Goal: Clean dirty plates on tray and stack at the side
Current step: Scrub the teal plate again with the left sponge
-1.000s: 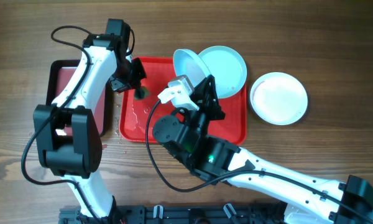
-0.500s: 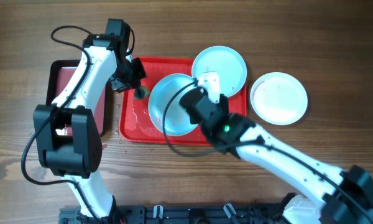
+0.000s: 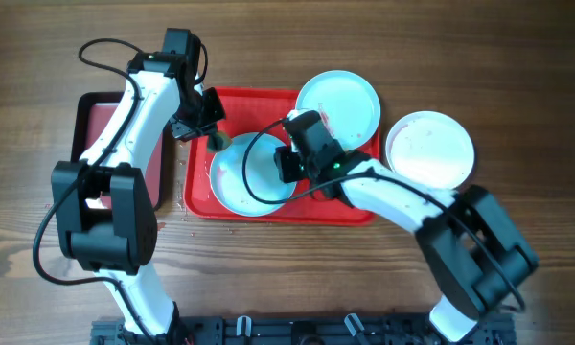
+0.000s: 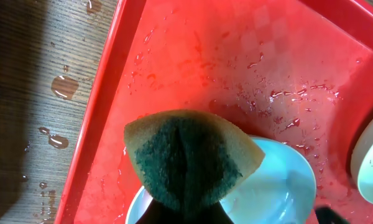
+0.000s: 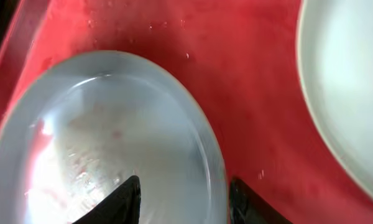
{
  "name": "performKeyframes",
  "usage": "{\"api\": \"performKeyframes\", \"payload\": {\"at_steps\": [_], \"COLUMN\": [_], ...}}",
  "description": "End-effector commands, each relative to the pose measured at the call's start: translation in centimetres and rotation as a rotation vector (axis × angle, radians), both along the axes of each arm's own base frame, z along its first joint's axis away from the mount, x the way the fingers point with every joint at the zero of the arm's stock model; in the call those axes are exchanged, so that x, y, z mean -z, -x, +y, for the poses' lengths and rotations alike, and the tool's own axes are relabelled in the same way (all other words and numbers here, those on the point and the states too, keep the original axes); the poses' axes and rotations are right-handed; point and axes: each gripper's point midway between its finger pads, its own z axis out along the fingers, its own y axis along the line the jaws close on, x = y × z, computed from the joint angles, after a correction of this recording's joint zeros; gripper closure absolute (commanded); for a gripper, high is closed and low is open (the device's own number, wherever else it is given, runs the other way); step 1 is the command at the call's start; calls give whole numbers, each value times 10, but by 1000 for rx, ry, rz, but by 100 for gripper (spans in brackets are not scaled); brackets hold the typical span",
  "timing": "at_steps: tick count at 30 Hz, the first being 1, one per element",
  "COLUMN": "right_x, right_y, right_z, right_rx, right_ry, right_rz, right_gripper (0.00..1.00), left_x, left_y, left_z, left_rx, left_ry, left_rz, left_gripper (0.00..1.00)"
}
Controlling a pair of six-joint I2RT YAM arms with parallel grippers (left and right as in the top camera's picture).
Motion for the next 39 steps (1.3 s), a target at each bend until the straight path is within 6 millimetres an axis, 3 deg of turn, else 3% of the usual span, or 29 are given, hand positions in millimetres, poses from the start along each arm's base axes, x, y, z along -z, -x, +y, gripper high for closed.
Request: {"api": "performKeyframes", "payload": {"at_steps": [1,4,5,7,10,12,14,19,21,26,28,31,33,36,39], "right_x": [17,22,23,23,26,38,44,44,42,42,41,41,41,41,41], "right_y": [-5,-8,-8,-12,-9,5,14,14,10,10,10,10,10,10,10], "right_z": [3,4,4,1,-4,-15,-22,-22,-19,-19,-18,-18,-18,-18,-18], "right_rx": [-71,-87,-85,-27,103,346,458,460,416,411,394,394,392,391,374], "right_ry": [1,11,10,5,-40,-99,-112,-114,-110,-108,-105,-105,-104,-103,-96], "right_rz": [-2,-18,-16,-9,67,246,329,329,299,296,289,288,288,287,282], "right_gripper": [53,55,60,96,96,96,96,96,96,96,96,96,96,96,95], "left_x": [3,3,3,3,3,3,3,5,16,62,73,84,87,79,72], "left_y": [1,1,1,1,1,3,6,20,31,67,71,59,40,4,-19], "left_z": [0,0,0,0,0,-1,-3,-18,-29,-12,-4,9,13,10,3], "left_rx": [24,24,24,24,21,23,18,35,35,-30,-32,-44,-60,-83,-80], "left_ry": [-9,-9,-9,-9,-8,-8,-6,-12,-24,-199,-236,-309,-340,-336,-309], "left_rz": [0,0,0,0,2,9,22,68,92,155,148,63,-34,-189,-287], "left_gripper": [96,96,96,96,96,96,96,96,96,96,96,96,96,96,96]}}
